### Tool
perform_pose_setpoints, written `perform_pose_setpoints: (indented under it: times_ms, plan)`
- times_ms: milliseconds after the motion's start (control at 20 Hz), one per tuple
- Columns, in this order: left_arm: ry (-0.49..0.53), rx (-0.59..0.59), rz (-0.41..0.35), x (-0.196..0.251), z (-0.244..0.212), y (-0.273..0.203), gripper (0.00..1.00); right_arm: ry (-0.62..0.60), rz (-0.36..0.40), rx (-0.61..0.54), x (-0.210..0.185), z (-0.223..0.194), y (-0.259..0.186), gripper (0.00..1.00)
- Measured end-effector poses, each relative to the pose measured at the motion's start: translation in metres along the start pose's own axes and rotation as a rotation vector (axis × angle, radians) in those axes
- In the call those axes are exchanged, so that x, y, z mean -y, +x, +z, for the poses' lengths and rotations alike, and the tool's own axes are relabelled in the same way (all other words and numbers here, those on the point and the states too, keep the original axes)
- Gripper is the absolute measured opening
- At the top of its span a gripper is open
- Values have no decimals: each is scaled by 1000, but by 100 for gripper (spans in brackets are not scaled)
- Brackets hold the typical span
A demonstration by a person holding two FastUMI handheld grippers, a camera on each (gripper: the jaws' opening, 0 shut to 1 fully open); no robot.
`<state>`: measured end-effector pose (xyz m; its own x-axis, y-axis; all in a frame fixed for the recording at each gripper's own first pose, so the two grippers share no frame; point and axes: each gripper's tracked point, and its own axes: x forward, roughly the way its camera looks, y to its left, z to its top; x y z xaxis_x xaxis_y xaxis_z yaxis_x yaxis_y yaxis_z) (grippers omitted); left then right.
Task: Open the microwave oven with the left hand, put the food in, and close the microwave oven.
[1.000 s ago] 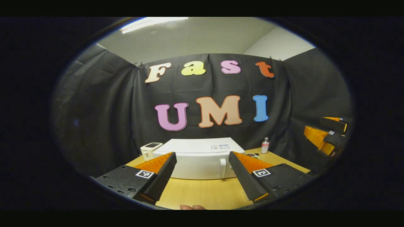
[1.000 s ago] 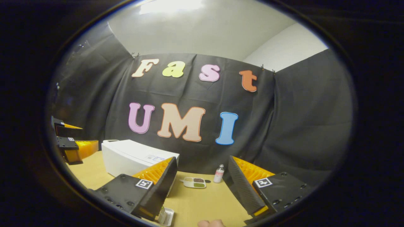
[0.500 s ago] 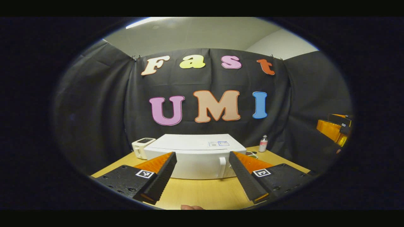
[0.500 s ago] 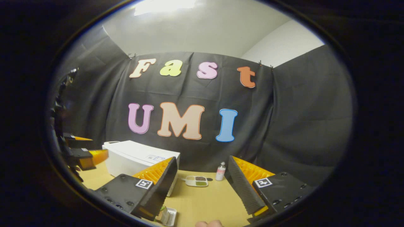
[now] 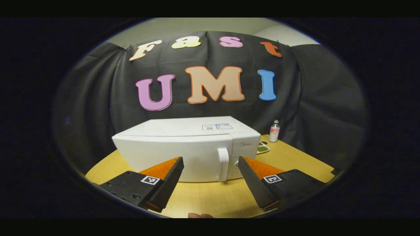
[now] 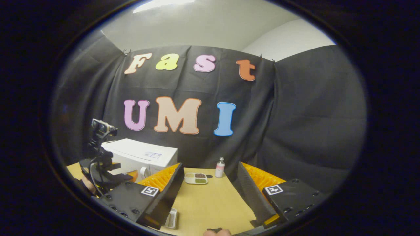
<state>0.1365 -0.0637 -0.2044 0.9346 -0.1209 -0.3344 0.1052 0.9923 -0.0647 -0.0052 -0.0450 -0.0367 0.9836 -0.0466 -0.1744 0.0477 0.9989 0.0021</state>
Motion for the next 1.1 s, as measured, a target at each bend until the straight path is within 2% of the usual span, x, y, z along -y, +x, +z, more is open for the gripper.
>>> perform_pose_setpoints:
  times_ms: [450,650,750,850,900,1000,1100]
  plan:
    - [5,-154,-10,23,-56,53,98,25,-132,-16,42,-3,-19,96]
    - [0,-167,-13,25,-60,62,90,39,-158,-23,53,-5,-21,96]
    - [8,-158,-16,24,-57,64,80,48,-163,-33,56,-8,-22,96]
    - [15,-163,-28,26,-58,66,74,56,-158,-31,54,-7,-22,96]
    - [19,-166,-39,28,-60,68,74,55,-153,-29,53,-7,-22,96]
    - [32,-181,-55,29,-63,68,61,44,-146,-32,52,-8,-22,96]
    - [47,-170,-28,21,-59,72,36,42,-138,-37,49,-8,-24,96]
